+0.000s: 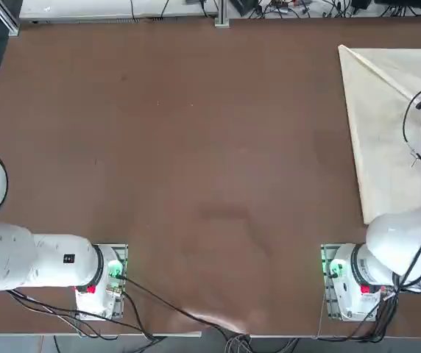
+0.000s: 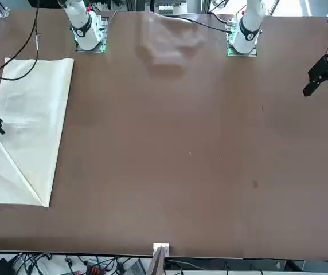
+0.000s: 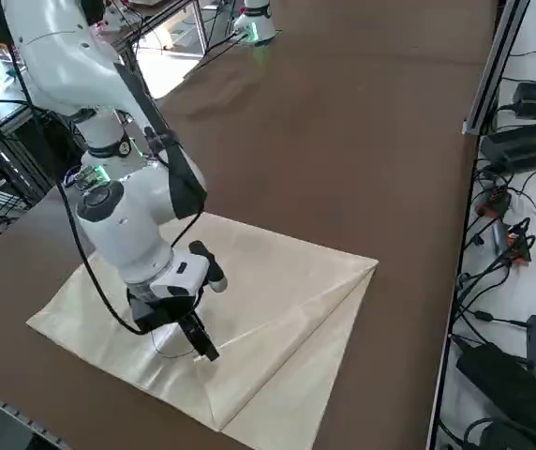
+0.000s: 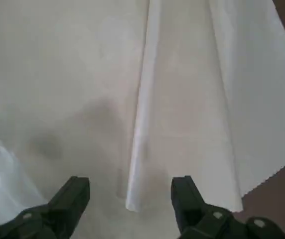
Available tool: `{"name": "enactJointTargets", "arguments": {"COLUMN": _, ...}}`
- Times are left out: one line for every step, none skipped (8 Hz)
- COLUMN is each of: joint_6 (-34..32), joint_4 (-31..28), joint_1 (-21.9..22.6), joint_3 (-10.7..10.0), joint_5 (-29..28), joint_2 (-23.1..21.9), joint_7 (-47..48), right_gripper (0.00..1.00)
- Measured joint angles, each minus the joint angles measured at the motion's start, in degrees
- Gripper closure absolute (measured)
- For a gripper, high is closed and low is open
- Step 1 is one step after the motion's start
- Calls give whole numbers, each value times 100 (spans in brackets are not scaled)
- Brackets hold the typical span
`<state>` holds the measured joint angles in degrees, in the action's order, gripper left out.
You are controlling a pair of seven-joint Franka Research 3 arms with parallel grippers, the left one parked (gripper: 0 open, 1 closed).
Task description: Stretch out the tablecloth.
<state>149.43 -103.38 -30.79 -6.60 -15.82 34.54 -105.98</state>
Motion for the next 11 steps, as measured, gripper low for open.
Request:
{"name": "enactJointTargets", "arguments": {"joint_6": 0, "joint_4": 126, "joint_1": -230, "joint_3": 234, "joint_5": 0, "joint_2": 145, "joint_7": -66, "right_gripper": 0}}
{"name": "enactJointTargets", "arguments": {"joint_6": 0, "joint_4": 249, "joint_1": -511, "joint_3": 510, "joint_5": 0, "joint_2": 314, "joint_7": -185, "right_gripper": 0}}
{"name": "enactJointTargets", "arguments": {"joint_6": 0, "joint_4": 402, "joint_1": -742, "joint_3": 720, "joint_5": 0, "joint_2": 495, "joint_7": -327, "right_gripper": 0}}
{"name": "enactJointTargets", "arguments": {"joint_6": 0, "joint_4": 537, "joint_1": -876, "joint_3": 830, "joint_5": 0, "joint_2": 637, "joint_7": -391, "right_gripper": 0}}
{"name": "enactJointTargets", "arguments": {"joint_6": 0, "joint_4": 609, "joint_1": -919, "joint_3": 864, "joint_5": 0, "joint_2": 705, "joint_7": -411, "right_gripper": 0}}
{"name": "enactJointTargets", "arguments": {"joint_6": -1, "joint_4": 631, "joint_1": -923, "joint_3": 881, "joint_5": 0, "joint_2": 714, "joint_7": -415, "right_gripper": 0}}
{"name": "enactJointTargets", "arguments": {"joint_6": -2, "joint_4": 650, "joint_1": -923, "joint_3": 895, "joint_5": 0, "joint_2": 713, "joint_7": -419, "right_gripper": 1}}
{"name": "enactJointTargets", "arguments": {"joint_6": -5, "joint_4": 662, "joint_1": -923, "joint_3": 903, "joint_5": 0, "joint_2": 713, "joint_7": -421, "right_gripper": 8}}
{"name": "enactJointTargets", "arguments": {"joint_6": -5, "joint_4": 665, "joint_1": -923, "joint_3": 909, "joint_5": 0, "joint_2": 714, "joint_7": -426, "right_gripper": 18}}
{"name": "enactJointTargets", "arguments": {"joint_6": -5, "joint_4": 668, "joint_1": -923, "joint_3": 915, "joint_5": 0, "joint_2": 714, "joint_7": -429, "right_gripper": 39}}
{"name": "enactJointTargets", "arguments": {"joint_6": -5, "joint_4": 673, "joint_1": -923, "joint_3": 925, "joint_5": 0, "joint_2": 714, "joint_7": -429, "right_gripper": 52}}
